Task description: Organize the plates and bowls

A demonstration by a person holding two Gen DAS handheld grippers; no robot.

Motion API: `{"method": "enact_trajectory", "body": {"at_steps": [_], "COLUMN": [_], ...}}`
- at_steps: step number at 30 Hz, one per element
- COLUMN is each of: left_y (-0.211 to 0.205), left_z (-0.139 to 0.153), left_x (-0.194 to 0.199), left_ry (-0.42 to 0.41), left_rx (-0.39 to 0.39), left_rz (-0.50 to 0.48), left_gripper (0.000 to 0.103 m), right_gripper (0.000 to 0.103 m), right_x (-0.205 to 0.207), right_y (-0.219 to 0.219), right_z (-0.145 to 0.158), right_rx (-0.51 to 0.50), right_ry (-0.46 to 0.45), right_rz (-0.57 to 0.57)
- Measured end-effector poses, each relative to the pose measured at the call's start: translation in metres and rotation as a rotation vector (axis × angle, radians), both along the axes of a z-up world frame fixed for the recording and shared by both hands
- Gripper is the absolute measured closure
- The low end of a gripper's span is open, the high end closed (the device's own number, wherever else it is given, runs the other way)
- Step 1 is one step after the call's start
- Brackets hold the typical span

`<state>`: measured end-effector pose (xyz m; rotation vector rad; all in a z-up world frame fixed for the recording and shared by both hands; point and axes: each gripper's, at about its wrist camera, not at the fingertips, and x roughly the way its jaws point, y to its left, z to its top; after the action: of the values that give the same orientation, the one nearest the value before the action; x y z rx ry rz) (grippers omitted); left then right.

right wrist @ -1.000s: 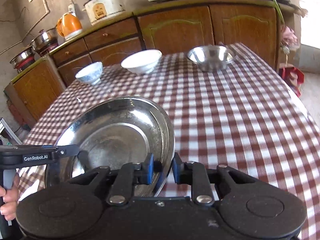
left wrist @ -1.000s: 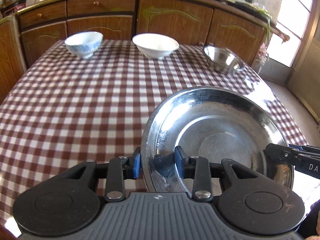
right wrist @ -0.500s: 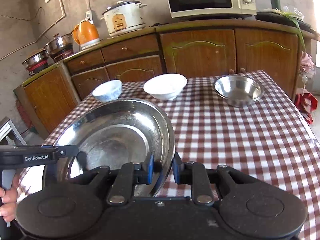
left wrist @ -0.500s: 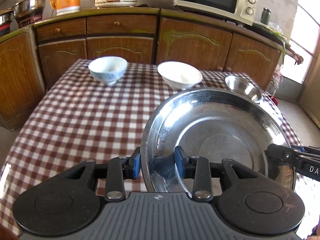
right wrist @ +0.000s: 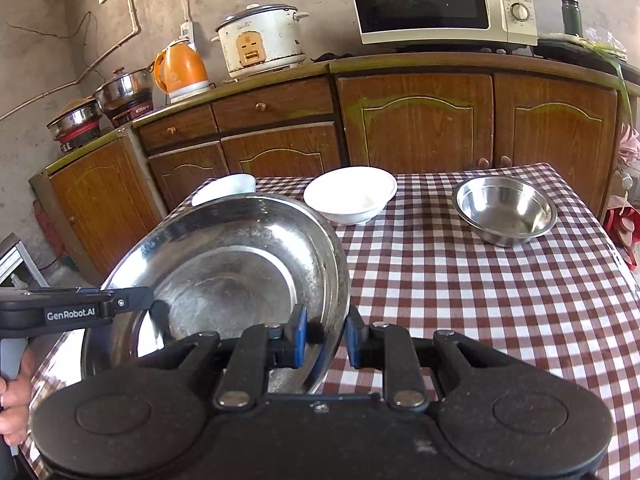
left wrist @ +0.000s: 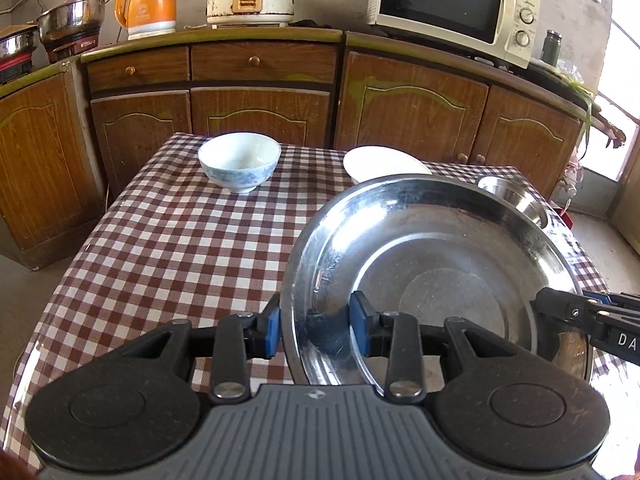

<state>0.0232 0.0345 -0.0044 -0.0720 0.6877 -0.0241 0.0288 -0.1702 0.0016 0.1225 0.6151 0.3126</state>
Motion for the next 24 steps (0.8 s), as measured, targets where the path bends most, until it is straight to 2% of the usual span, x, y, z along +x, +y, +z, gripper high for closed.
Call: {"method": "enact_trajectory", "body": {"at_steps": [12,24], "left_y": [0.008,0.009], "left_z": [-0.015,-0.041], "left_x": [0.032,0.066], "left_ry": [0.033,0.075], "left_rx": [-0.005,0.003], "left_rz": [0.020,0.023], "left_gripper": [0.067,0.067], "right_gripper": [0.077,0.077], "right_x": [0.038,0.074], "right_y": [0.012,0.016], "right_z": [-0.015,-0.045], "right_rx": [-0.010,-0.011], "right_ry": [0.019,0.068], "right_rz": [-0.005,-0.019]}}
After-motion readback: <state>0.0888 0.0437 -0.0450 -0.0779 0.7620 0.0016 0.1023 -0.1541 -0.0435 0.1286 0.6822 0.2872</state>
